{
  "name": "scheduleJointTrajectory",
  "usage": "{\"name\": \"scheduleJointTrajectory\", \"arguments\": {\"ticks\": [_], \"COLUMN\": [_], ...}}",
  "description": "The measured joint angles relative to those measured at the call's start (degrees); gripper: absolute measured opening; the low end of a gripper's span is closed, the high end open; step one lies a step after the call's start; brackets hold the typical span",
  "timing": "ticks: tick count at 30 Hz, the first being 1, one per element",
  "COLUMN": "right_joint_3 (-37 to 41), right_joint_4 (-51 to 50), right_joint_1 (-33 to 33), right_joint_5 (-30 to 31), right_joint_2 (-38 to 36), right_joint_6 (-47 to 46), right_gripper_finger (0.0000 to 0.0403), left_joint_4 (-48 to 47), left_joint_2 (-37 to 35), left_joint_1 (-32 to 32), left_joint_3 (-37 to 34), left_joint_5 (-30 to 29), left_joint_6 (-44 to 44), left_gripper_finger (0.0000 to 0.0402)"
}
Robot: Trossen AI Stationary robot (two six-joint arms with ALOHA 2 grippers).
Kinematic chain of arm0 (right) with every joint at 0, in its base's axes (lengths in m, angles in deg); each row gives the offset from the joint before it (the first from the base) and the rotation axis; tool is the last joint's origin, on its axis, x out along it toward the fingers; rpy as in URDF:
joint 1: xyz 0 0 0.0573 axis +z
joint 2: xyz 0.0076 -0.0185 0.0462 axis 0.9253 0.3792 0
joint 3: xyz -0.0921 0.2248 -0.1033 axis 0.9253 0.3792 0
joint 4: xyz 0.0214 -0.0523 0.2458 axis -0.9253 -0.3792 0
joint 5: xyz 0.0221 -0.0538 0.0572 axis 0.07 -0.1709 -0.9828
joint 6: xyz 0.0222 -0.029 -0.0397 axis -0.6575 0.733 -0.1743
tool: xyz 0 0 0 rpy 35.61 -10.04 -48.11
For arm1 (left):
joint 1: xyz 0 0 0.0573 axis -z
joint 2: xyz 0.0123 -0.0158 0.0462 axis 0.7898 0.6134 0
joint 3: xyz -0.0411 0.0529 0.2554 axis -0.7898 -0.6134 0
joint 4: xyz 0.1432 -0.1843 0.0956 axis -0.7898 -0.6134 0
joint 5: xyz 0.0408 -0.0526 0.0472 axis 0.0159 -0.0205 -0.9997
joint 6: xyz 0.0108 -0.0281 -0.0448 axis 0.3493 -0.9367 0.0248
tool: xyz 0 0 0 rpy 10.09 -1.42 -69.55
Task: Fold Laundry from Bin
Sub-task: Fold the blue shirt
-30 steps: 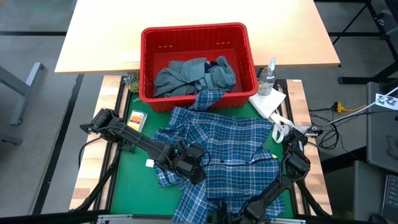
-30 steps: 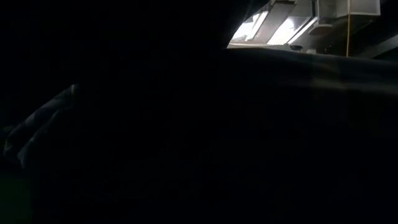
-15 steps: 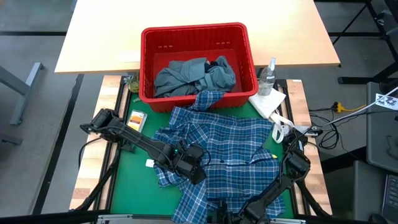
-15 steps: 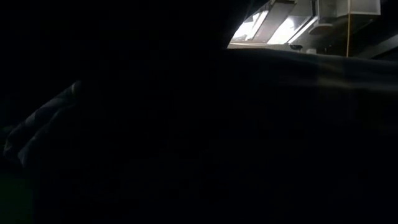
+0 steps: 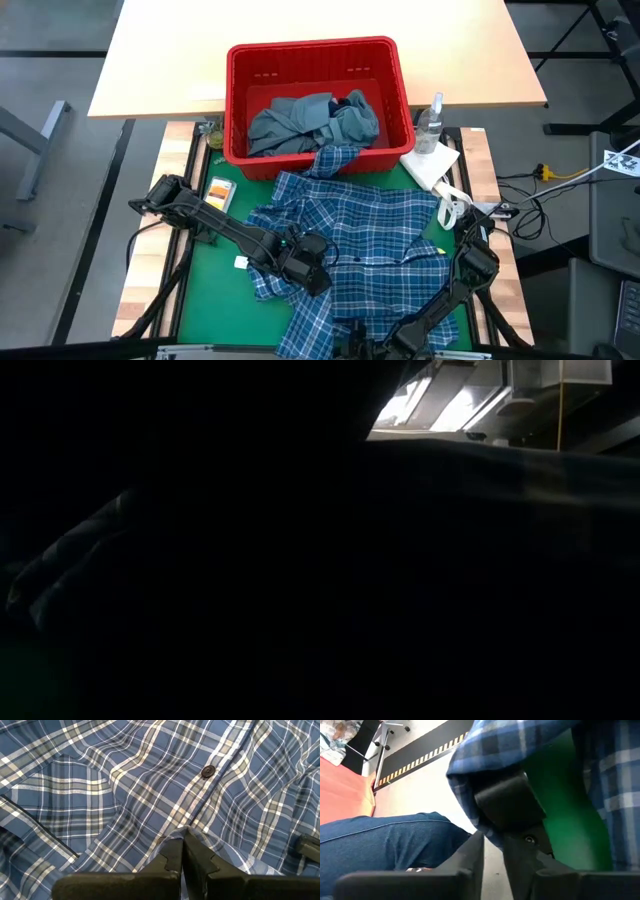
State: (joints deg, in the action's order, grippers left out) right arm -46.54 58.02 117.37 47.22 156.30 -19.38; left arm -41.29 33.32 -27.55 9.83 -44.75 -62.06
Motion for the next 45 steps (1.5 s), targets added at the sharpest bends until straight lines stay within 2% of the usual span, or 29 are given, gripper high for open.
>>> {"name": "scheduleJointTrajectory", "arguments": {"ticks": [6, 9, 21, 35, 42, 45], "right_joint_3": [0.04, 0.09, 0.33, 0.19, 0.15, 0.11], "right_joint_4": [-0.35, -0.16, -0.55, 0.63, -8.97, -10.87], "right_joint_1": [-0.22, -0.22, 0.17, 1.26, 1.22, 1.13], "right_joint_5": [0.10, 0.23, -0.66, 6.44, 12.43, 12.24], "right_joint_2": [0.00, 0.00, -1.43, -7.95, -13.17, -13.88], "right_joint_6": [0.37, 1.19, 8.00, 17.14, 21.39, 21.40], "right_gripper_finger": [0.0015, 0.0003, 0.0001, 0.0001, 0.0001, 0.0001], "left_joint_4": [-0.01, -0.01, -0.07, -0.77, -5.13, -6.21], "left_joint_2": [0.00, 0.00, 0.00, 0.00, 0.00, 0.00], "left_joint_1": [0.01, 0.05, 0.05, 0.07, 0.44, 0.70], "left_joint_3": [0.00, 0.00, 0.00, 0.00, 0.00, 0.00], "left_joint_5": [0.00, 0.00, 0.23, 1.51, 2.25, 2.01], "left_joint_6": [-0.02, 0.00, 0.04, 0.11, 0.48, 0.48], "left_gripper_finger": [0.0000, 0.0000, 0.0000, 0.0000, 0.0000, 0.0000]}}
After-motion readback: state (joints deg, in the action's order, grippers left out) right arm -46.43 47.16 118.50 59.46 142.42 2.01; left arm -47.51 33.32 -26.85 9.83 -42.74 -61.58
